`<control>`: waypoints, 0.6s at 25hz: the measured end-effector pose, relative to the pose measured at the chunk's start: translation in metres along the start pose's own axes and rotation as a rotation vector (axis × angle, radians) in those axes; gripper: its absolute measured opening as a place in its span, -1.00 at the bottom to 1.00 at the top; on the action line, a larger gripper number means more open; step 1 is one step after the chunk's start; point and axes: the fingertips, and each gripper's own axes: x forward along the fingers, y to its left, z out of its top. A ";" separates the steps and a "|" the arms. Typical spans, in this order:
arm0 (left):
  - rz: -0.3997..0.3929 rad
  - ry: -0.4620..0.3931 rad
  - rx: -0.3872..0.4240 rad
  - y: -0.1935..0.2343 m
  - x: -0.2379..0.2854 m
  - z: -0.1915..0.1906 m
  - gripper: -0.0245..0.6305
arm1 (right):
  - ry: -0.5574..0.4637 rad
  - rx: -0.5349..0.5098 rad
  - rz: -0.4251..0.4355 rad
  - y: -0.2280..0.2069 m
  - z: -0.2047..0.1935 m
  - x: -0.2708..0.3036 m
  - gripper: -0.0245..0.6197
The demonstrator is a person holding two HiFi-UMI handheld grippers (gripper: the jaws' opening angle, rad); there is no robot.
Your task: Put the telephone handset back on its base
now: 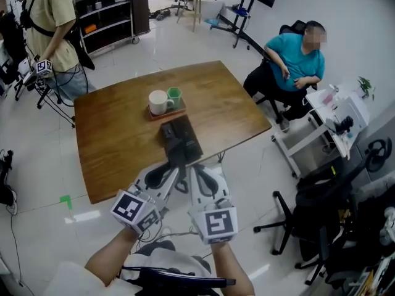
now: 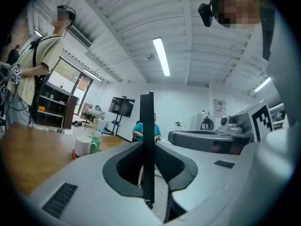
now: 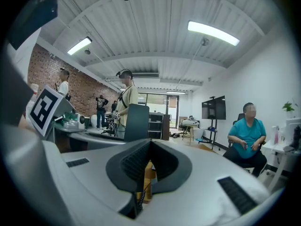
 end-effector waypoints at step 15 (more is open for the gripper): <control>0.012 0.052 -0.172 0.060 0.030 -0.046 -0.73 | 0.028 0.008 -0.019 -0.012 -0.017 0.026 -0.91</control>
